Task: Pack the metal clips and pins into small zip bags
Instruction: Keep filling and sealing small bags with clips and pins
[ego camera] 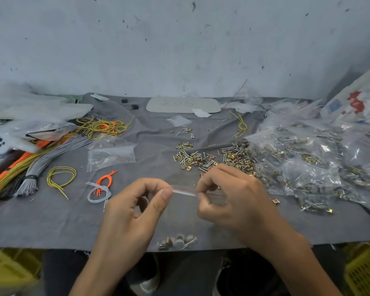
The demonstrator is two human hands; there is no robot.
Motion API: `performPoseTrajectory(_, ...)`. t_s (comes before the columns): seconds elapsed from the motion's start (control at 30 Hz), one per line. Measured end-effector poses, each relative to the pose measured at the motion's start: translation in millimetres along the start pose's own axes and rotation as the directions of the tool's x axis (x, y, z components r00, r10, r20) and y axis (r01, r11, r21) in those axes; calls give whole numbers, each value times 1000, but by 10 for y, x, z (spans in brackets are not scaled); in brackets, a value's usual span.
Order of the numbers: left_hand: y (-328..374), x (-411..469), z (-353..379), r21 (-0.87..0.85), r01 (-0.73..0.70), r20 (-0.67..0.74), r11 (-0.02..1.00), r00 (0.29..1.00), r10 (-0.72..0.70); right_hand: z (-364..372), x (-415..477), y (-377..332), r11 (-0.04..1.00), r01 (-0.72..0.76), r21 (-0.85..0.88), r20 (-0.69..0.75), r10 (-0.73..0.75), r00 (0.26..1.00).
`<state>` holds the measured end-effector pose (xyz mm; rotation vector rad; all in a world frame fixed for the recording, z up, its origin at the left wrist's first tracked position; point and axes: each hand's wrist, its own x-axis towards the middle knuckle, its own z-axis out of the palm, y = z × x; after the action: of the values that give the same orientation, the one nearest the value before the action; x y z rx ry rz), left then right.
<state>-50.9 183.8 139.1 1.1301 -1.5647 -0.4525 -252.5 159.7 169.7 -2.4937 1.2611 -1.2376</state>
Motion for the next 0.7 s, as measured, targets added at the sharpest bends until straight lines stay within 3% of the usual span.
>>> performPoseTrajectory(0.7, 56, -38, -6, 3, 1, 60, 1000, 998, -1, -36, -53, 54, 1000, 13, 24, 93, -15, 996)
